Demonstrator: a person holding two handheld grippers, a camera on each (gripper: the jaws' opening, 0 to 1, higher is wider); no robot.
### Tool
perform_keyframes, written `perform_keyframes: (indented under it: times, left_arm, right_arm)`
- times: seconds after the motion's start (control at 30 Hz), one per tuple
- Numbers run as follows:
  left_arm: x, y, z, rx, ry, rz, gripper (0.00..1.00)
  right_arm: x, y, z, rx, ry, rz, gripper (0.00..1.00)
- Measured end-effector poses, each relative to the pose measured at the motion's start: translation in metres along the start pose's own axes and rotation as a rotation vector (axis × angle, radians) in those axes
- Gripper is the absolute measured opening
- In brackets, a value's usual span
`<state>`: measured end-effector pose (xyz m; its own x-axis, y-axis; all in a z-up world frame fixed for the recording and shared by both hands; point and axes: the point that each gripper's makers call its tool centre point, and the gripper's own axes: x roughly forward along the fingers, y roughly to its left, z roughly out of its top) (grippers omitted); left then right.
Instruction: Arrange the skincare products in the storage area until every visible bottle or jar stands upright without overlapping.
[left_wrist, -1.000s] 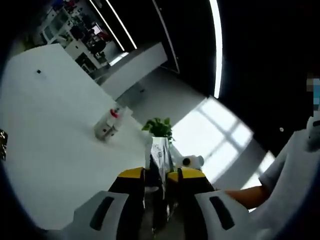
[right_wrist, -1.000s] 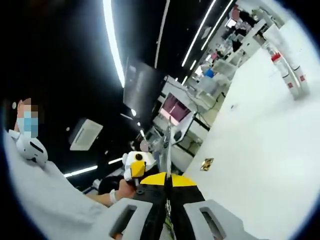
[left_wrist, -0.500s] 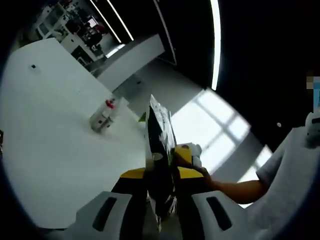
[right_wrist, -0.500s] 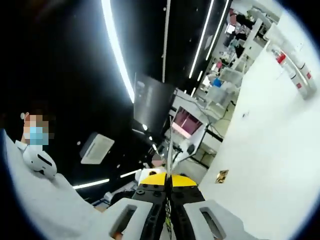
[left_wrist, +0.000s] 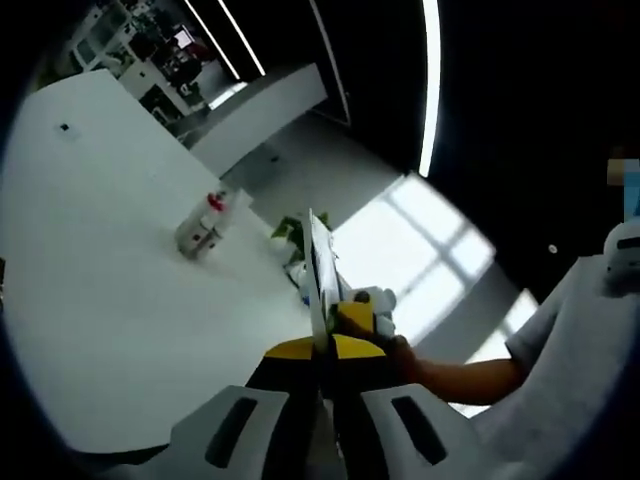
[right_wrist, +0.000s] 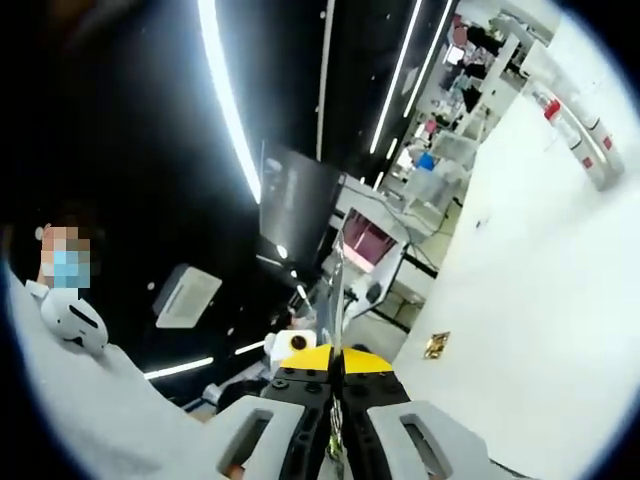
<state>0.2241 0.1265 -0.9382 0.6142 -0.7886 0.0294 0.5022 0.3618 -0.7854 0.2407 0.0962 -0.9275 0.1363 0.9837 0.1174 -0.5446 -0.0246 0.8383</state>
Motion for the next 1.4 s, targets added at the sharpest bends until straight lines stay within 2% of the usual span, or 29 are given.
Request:
perform_keyframes:
  times: [0.07, 0.13, 0.27, 0.3, 0.43, 0.5, 0.57, 0.6, 0.7, 0.87, 1.03, 1.1, 1.2, 1.4]
  left_arm:
    - [-0.003, 0.0, 0.003, -0.019, -0.015, -0.008, 0.0]
    - [-0.005, -0.001, 0.007, -0.043, -0.04, -0.02, 0.0]
    - [-0.008, 0.0, 0.01, -0.045, -0.06, -0.017, 0.0]
    - [-0.008, -0.001, 0.01, -0.042, -0.066, -0.016, 0.0]
    - [-0.011, -0.004, 0.014, -0.071, -0.088, -0.037, 0.0]
    - [-0.013, -0.001, 0.017, -0.094, -0.109, -0.039, 0.0]
    - [-0.016, 0.0, 0.02, -0.119, -0.126, -0.047, 0.0]
    - [-0.016, 0.002, 0.021, -0.132, -0.134, -0.033, 0.0]
    - [-0.015, -0.002, 0.024, -0.112, -0.155, -0.043, 0.0]
    - [-0.009, -0.004, 0.017, -0.093, -0.108, -0.048, 0.01]
    - [-0.01, -0.003, 0.015, -0.089, -0.095, -0.042, 0.0]
    - [-0.01, 0.0, 0.014, -0.07, -0.098, -0.021, 0.0]
    - [-0.013, 0.003, 0.014, -0.089, -0.099, -0.016, 0.0]
    - [-0.017, 0.004, 0.02, -0.098, -0.136, -0.014, 0.0]
  right_arm:
    - [0.0, 0.001, -0.004, 0.014, 0.005, 0.015, 0.0]
    - [0.002, 0.002, -0.014, 0.018, 0.05, 0.028, 0.0]
    - [0.009, 0.005, -0.025, 0.007, 0.088, 0.022, 0.2]
    - [0.011, 0.005, -0.028, 0.009, 0.096, 0.025, 0.2]
    - [0.017, 0.003, -0.043, 0.012, 0.152, 0.025, 0.17]
    - [0.021, 0.007, -0.047, 0.022, 0.162, 0.042, 0.08]
    - [0.022, 0.01, -0.043, 0.032, 0.137, 0.057, 0.01]
    - [0.023, 0.011, -0.04, 0.026, 0.124, 0.068, 0.0]
    - [0.024, 0.012, -0.037, -0.02, 0.102, 0.055, 0.0]
    - [0.026, 0.014, -0.028, -0.006, 0.055, 0.063, 0.0]
    - [0.028, 0.011, -0.03, -0.004, 0.087, 0.039, 0.0]
    - [0.028, 0.009, -0.03, -0.011, 0.094, 0.023, 0.0]
    - [0.029, 0.009, -0.032, -0.008, 0.101, 0.024, 0.0]
    - [0.024, 0.008, -0.035, 0.008, 0.1, 0.022, 0.01]
